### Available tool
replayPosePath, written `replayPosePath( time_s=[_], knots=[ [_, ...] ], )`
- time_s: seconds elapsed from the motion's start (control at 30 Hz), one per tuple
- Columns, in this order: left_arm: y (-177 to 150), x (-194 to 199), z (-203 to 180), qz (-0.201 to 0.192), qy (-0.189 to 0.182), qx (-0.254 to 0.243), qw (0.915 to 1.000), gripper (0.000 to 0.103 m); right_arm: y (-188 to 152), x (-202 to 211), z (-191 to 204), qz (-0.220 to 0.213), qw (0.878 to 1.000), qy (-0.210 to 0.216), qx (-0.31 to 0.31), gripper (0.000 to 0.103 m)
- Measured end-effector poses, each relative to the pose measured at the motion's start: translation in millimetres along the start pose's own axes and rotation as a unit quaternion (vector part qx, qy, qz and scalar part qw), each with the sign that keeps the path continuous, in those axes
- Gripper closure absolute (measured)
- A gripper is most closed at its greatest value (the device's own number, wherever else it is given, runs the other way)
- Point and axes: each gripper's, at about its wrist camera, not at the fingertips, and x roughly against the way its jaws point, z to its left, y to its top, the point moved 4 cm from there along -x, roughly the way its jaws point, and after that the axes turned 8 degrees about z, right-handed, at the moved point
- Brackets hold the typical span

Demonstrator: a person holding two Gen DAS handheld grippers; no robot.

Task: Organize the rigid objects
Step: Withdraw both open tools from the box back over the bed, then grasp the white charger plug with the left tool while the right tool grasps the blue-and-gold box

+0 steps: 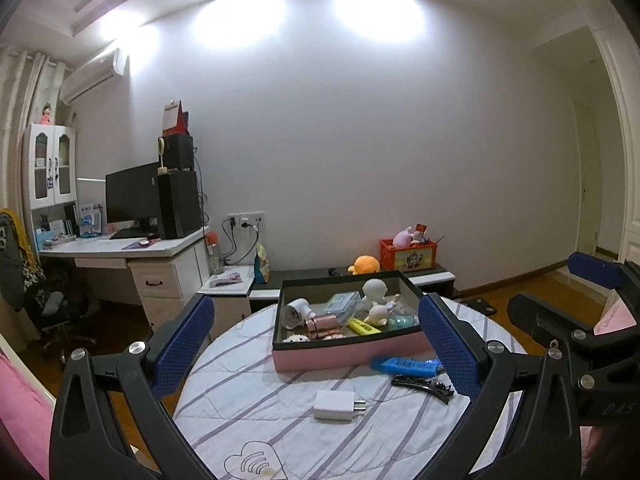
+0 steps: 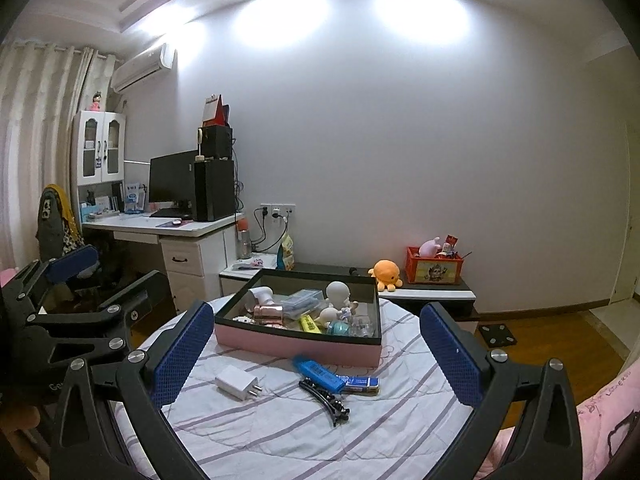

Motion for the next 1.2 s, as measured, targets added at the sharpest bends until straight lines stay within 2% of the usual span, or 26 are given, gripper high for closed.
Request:
replayPosePath(
  time_s=[0.27, 0.5, 0.7, 0.87, 1.0, 1.13, 1.2],
  knots=[
    [-18, -22, -2, 0.034, -0.009, -0.003, 0.9994, 0.000, -14, -19, -3, 0.030, 1.000, 0.005, -0.005, 0.000],
    [-60, -67, -1, 0.121, -0.044, 0.013, 0.9916, 0.000, -48, -57, -13, 0.089, 0.996, 0.008, -0.024, 0.000],
    [-98, -111, -4, 0.199, -0.067, 0.031, 0.9772, 0.000, -81, -98, -22, 0.152, 0.988, 0.006, -0.031, 0.000],
    [-120, -147, -2, 0.254, -0.059, 0.040, 0.9645, 0.000, -101, -122, -39, 0.190, 0.981, -0.003, -0.047, 0.000],
    [-129, -171, 0, 0.294, -0.049, 0.037, 0.9539, 0.000, -106, -134, -53, 0.206, 0.977, -0.013, -0.057, 0.000],
    [-141, -194, -4, 0.347, -0.061, 0.029, 0.9355, 0.000, -106, -148, -67, 0.220, 0.973, -0.025, -0.063, 0.000],
    [-140, -198, -5, 0.352, -0.060, 0.023, 0.9340, 0.000, -104, -157, -72, 0.226, 0.972, -0.028, -0.062, 0.000]
  ],
)
